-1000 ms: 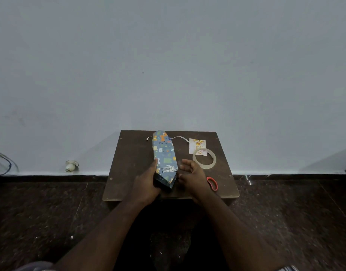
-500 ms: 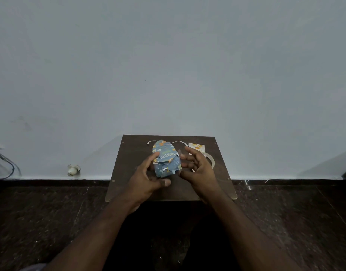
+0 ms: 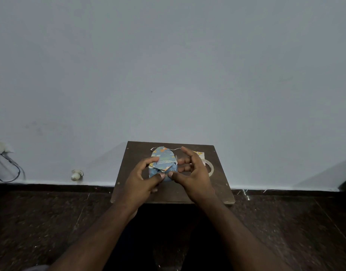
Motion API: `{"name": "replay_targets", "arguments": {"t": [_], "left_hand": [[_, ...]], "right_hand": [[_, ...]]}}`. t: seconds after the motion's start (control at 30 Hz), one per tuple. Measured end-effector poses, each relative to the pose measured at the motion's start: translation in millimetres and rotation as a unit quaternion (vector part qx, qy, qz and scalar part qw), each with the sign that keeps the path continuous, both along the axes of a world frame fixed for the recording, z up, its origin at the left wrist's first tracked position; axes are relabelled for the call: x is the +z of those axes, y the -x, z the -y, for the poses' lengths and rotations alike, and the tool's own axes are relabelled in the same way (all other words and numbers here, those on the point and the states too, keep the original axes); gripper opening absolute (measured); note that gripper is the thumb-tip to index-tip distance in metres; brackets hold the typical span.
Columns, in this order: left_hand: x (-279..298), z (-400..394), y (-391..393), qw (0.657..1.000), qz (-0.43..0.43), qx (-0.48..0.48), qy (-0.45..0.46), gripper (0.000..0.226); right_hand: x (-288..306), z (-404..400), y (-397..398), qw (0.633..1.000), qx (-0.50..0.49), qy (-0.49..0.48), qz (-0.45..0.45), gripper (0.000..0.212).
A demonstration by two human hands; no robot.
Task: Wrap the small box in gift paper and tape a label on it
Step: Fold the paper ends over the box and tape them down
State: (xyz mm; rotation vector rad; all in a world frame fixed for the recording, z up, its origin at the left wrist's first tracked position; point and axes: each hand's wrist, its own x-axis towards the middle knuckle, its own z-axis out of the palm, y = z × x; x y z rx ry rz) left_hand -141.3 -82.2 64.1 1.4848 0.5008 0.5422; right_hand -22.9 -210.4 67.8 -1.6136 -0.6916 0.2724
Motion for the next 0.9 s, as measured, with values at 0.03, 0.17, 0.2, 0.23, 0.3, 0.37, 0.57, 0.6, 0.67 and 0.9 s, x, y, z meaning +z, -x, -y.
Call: {"name": "replay_targets", "arguments": {"t": [0.03,0.17,0.2,0.23,0.3,0.37,0.57,0.6,0.67,0.9], "left_hand": [[2.5,0.8,1.2,1.000,-0.001,0.005,0.015,0.040],[11.5,2.2,3.7,0.997,0.001,-0.017,0.070,0.034],[13.5,2.0,3.9,0.997,0.001,-0.023,0.076,0.033],[15.5,1.9,3.9,0.997,0.000,-0.024,0.078,0.031],[18.6,1.3,2.9,0.997,-0.006,-0.016,0.072,0.030],[21.0,1.4,2.3,0.997,-0.004,-0.007,0.073,0.028],[24.5,3.2,1.6,0.998,0.008,0.012,0.066,0.023],[24.2,2.7,1.2,0.998,0.007,0.017,0.065,0.023],[23.5,1.5,0.5,0.998,0.006,0.025,0.064,0.024],[22.9,-0.4,0.6,0.997,0.016,0.026,0.072,0.029]], "right_hand": [[1.2,0.0,1.9,1.000,-0.002,0.004,0.007,0.077],[4.7,-1.9,6.9,1.000,-0.006,0.020,0.021,0.075],[5.9,-1.8,7.5,0.999,-0.007,0.024,0.023,0.075],[6.9,-1.3,7.0,0.999,-0.007,0.028,0.024,0.076],[9.7,1.4,4.9,0.999,0.001,0.033,0.025,0.076],[14.6,3.9,3.3,0.999,0.010,0.030,0.020,0.075],[31.2,3.3,4.2,0.999,0.001,-0.018,-0.034,0.060],[32.6,1.7,5.5,0.999,0.001,-0.021,-0.039,0.058],[33.3,-3.6,8.5,1.000,-0.009,-0.006,-0.028,0.058],[27.3,-9.5,10.5,0.998,-0.018,0.051,0.032,0.071]]}}
